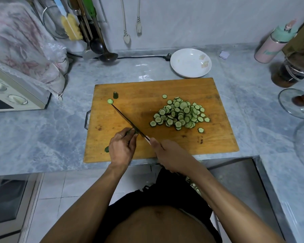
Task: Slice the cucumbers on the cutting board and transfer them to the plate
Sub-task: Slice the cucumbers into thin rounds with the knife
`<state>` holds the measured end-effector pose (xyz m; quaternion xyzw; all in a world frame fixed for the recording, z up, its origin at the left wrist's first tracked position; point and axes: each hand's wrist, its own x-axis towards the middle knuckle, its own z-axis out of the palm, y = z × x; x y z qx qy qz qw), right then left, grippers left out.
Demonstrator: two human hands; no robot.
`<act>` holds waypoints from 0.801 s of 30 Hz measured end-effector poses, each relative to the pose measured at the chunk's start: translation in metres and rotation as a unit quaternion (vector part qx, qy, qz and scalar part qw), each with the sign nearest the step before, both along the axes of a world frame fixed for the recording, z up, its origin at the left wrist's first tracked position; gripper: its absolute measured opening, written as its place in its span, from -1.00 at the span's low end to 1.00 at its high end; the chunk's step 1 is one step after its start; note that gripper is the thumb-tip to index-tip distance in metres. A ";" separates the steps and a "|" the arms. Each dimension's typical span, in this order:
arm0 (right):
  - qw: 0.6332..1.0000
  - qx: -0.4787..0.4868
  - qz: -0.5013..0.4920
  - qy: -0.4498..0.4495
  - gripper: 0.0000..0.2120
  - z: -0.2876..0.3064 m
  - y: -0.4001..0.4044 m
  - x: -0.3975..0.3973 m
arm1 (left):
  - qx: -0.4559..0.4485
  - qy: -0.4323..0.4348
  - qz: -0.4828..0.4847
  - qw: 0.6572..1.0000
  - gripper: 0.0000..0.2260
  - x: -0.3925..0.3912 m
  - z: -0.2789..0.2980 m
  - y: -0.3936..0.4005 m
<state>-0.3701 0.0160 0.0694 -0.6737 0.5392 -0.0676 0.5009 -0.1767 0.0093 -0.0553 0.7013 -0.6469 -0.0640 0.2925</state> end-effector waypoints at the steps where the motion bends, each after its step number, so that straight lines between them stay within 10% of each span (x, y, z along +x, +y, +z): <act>1: 1.000 0.004 0.001 0.001 -0.40 0.000 0.000 0.000 | 0.002 0.001 0.001 1.000 -0.72 0.000 0.000 0.000; 24: 0.999 -0.008 0.013 0.028 -0.50 -0.040 -0.005 0.020 | -0.008 0.002 0.015 1.000 -0.78 -0.003 0.002 0.001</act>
